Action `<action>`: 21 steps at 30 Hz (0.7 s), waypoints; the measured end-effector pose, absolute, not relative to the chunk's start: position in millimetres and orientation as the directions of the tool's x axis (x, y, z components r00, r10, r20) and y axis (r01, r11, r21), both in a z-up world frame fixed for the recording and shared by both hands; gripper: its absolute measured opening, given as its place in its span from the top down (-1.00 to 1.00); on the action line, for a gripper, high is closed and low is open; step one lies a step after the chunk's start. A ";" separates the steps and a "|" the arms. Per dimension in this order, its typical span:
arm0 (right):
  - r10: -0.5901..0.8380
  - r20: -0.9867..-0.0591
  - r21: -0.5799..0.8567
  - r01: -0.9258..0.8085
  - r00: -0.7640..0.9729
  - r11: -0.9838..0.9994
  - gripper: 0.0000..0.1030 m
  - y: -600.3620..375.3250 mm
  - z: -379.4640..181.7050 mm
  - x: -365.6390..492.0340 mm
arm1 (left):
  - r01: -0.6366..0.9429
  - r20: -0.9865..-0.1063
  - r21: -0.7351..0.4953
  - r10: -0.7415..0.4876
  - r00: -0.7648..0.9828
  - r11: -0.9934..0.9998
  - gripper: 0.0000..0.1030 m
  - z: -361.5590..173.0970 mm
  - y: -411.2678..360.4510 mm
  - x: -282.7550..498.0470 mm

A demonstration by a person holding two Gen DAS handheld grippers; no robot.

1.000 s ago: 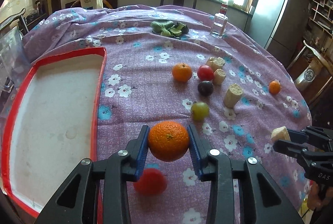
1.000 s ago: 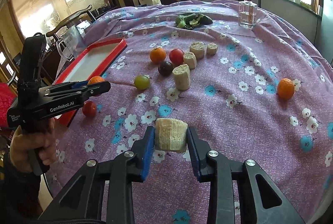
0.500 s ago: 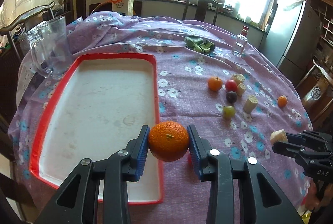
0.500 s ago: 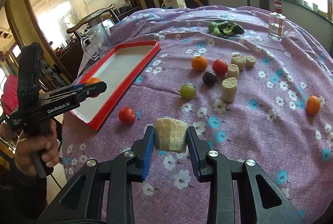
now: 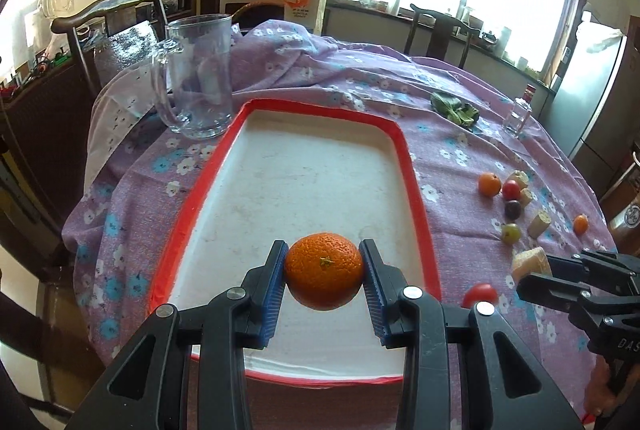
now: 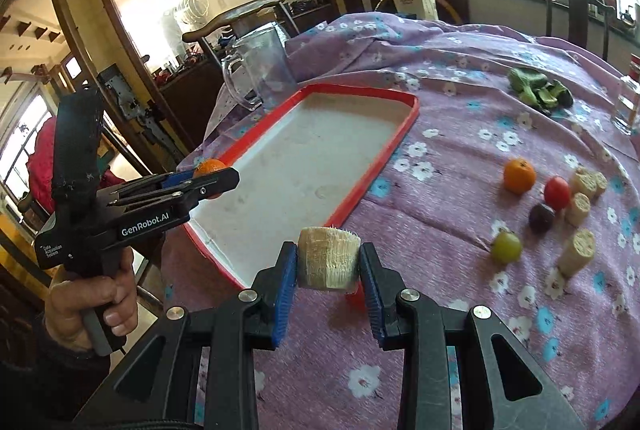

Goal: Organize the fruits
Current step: 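Carry both items over the red-rimmed tray and open both tools to release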

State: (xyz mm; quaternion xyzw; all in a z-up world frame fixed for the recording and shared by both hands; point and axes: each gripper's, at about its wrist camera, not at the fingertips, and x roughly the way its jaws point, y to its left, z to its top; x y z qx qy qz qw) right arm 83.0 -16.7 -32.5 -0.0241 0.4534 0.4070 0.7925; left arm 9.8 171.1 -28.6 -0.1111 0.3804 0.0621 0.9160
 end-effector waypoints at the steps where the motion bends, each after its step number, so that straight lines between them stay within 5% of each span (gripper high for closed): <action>1: 0.626 -0.739 0.332 -0.672 0.251 0.662 0.38 -9.0 -33.4 85.0 | -0.203 -0.713 -0.159 0.030 0.700 0.966 0.30 -29.7 175.3 11.4; 21: 0.584 -0.795 0.312 -0.717 0.161 0.623 0.38 86.3 -66.4 129.9 | -0.260 -0.762 -0.174 0.037 0.646 0.950 0.30 -60.4 211.6 30.1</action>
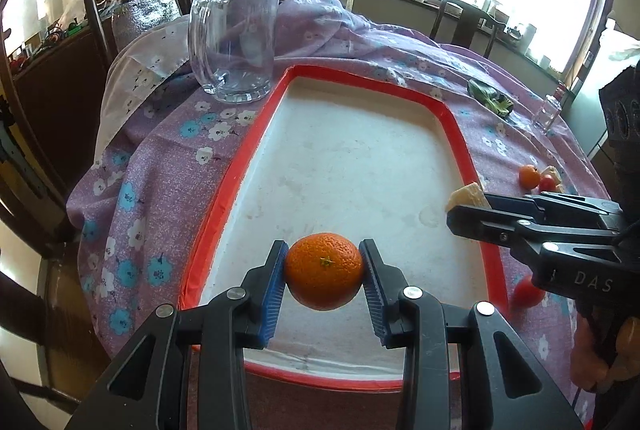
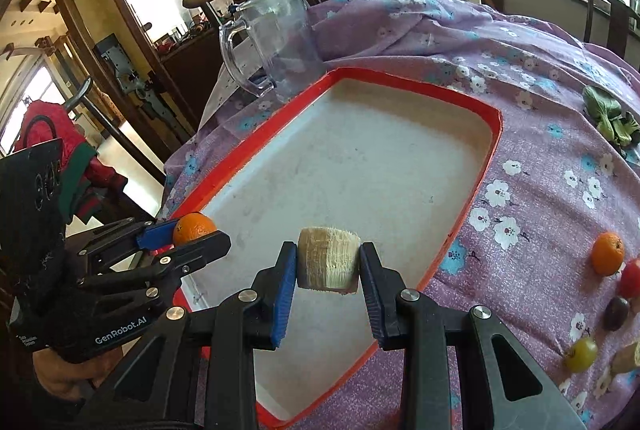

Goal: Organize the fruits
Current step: 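Carry both items over the red-rimmed tray and open both tools to release, then move left tool to the red tomato while right tool moves to another bread piece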

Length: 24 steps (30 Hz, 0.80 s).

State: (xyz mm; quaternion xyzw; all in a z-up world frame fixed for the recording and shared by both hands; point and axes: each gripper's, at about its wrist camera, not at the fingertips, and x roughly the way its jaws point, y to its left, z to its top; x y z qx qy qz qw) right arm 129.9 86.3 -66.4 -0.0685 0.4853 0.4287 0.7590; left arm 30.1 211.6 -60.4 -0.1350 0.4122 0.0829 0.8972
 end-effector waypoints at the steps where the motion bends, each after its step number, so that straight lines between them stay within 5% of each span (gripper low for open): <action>1: 0.575 -0.803 0.306 -0.720 0.157 0.623 0.38 89.7 -70.5 131.0 | -0.262 -0.766 -0.173 0.037 0.642 0.949 0.30 -62.2 211.3 31.3; 11: 0.523 -0.843 0.279 -0.730 0.126 0.624 0.32 108.1 -97.5 136.1 | -0.273 -0.798 -0.160 0.038 0.601 0.949 0.24 -82.5 211.6 45.3; 17: 0.537 -0.832 0.287 -0.722 0.138 0.630 -0.05 100.3 -88.8 135.6 | -0.281 -0.789 -0.133 0.070 0.610 0.950 -0.18 -77.3 209.2 42.5; 22: 0.571 -0.803 0.308 -0.702 0.170 0.642 -0.11 77.4 -68.2 136.8 | -0.285 -0.762 -0.121 0.095 0.641 0.951 -0.58 -62.2 202.8 27.8; 24: 0.587 -0.787 0.316 -0.694 0.189 0.647 -0.17 64.4 -58.0 135.5 | -0.282 -0.753 -0.110 0.106 0.650 0.953 -0.59 -55.6 197.4 22.8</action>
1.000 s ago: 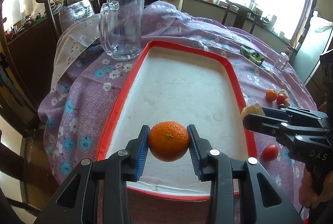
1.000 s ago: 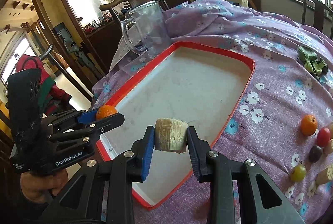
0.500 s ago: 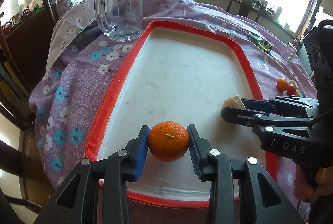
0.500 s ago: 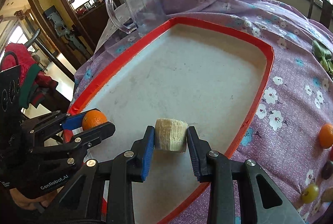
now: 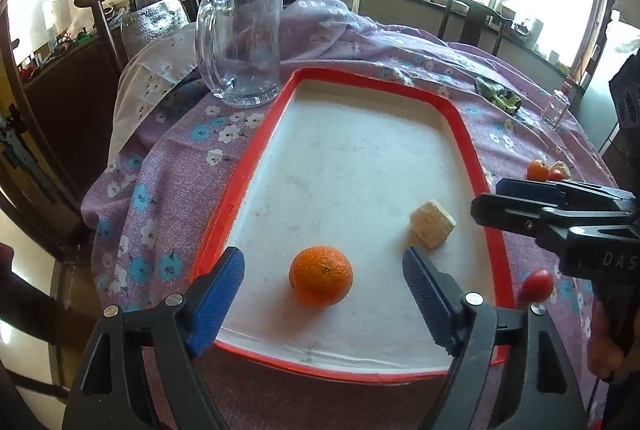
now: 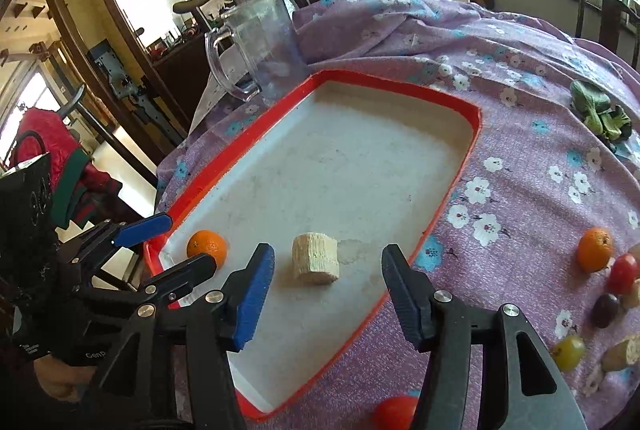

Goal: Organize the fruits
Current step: 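Move left tool to the red tomato while right tool moves to another bread piece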

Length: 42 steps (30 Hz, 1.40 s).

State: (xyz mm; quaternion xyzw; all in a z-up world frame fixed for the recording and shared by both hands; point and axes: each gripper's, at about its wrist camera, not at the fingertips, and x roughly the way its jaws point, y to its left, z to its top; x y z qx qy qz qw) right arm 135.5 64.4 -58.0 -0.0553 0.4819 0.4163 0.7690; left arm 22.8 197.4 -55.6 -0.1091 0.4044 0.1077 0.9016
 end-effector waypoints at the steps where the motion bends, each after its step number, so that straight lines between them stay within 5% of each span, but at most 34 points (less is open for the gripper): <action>1: 0.593 -0.780 0.317 -0.689 0.202 0.651 -0.22 57.6 -53.3 134.5 | -0.277 -0.746 -0.108 0.106 0.657 0.955 -0.63 -52.3 194.2 20.2; 6: 0.617 -0.738 0.327 -0.655 0.274 0.682 -0.38 18.9 -32.8 126.2 | -0.252 -0.706 -0.123 0.094 0.702 0.960 -0.99 -35.8 178.4 5.7; 15: 0.588 -0.717 0.304 -0.591 0.375 0.747 -0.56 -44.5 -16.1 110.2 | -0.172 -0.676 -0.204 -0.012 0.736 0.964 -0.99 -19.5 152.4 -6.3; 42: 0.372 -0.734 0.208 -0.334 0.568 0.919 -0.56 -216.0 -25.3 92.3 | 0.146 -0.695 -0.097 -0.172 0.698 0.984 -0.93 -27.9 33.9 15.3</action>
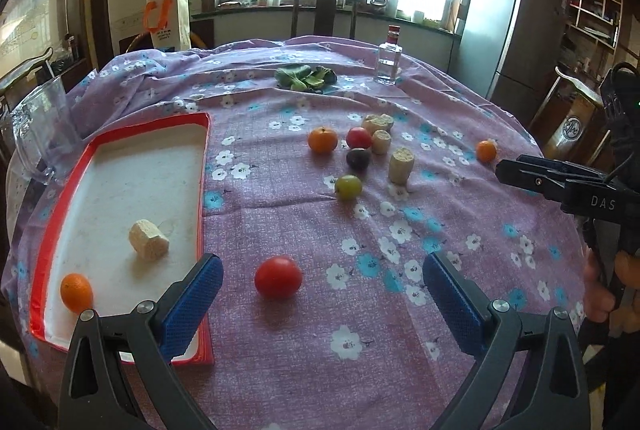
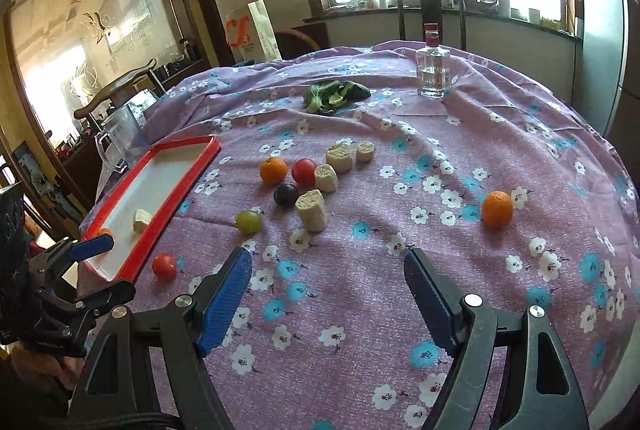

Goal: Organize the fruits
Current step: 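Move left tool to the red tomato while right tool moves to another bread piece, then close left tool on the red tomato while right tool grasps the bread piece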

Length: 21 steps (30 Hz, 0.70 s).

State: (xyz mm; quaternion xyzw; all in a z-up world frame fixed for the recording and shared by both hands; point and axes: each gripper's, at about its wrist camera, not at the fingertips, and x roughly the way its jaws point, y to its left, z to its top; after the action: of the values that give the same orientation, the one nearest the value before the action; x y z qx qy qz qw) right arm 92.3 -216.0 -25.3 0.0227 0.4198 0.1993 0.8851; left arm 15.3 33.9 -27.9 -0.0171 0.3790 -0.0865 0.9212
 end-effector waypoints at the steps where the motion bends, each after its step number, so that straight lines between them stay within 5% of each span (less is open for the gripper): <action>1: 0.375 -0.734 0.208 -0.339 0.566 0.918 -0.56 -217.1 -26.8 92.5 | 0.146 -0.699 -0.095 -0.170 0.695 0.985 -0.89 -29.2 34.1 17.1; 5: 0.388 -0.735 0.211 -0.355 0.557 0.911 -0.54 -214.4 -31.4 93.4 | 0.146 -0.706 -0.102 -0.175 0.687 0.984 -0.85 -34.3 34.0 25.1; 10: 0.396 -0.740 0.211 -0.372 0.543 0.904 -0.53 -207.5 -37.4 98.7 | 0.157 -0.730 -0.119 -0.194 0.655 0.980 -0.51 -44.0 39.3 38.8; 21: 0.407 -0.769 0.236 -0.374 0.492 0.897 -0.36 -189.3 -59.5 128.4 | 0.162 -0.783 -0.110 -0.186 0.594 0.981 -0.40 -69.0 42.8 73.6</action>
State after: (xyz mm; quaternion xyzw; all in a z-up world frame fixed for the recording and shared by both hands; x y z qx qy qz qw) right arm 128.4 -189.3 -59.5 0.0185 0.4501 0.2262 0.8636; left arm 73.6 42.8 -69.0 -0.0138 0.4399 -0.0973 0.8926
